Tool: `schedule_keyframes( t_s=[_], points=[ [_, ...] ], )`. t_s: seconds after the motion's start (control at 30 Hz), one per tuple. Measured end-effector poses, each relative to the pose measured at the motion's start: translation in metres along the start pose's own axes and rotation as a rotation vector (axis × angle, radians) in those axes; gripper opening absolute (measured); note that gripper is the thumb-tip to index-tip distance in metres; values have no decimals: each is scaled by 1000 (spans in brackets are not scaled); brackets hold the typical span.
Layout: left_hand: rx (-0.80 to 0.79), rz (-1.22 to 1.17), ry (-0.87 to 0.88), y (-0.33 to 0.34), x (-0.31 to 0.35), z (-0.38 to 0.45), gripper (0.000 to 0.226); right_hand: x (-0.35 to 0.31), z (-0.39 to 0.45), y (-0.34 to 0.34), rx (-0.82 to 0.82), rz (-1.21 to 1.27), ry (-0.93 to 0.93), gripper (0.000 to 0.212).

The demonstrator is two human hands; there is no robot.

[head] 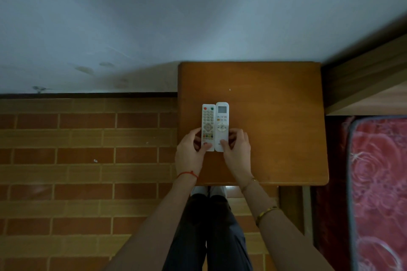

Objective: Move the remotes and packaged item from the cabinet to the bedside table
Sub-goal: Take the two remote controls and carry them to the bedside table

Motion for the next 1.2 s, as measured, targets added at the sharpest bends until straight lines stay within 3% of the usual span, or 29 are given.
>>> schedule_keyframes(
  t_s=[0.27,0.5,0.93,1.2],
  points=[
    [-96,155,43,-14,12,-10,56,-17,-13,-19,-33,-290,-32,41],
    [-69,338,174,-75,56,-49,48,-71,-54,-78,-104,-498,-103,51],
    [139,378,463,-236,177,-199,40,-205,-199,-205,23,-397,-404,46],
    [197,312,463,-286,194,-284,39,-233,-266,-247,32,-358,-526,49]
  ],
)
Point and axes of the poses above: each hand's wrist, its own z-axis towards the middle knuckle, its own y-axis out of the palm, x = y × z, the point moved 4 cm from there along z, towards the middle knuckle, and after that the axes turned 1 degree about y, right-handed, at the moved point
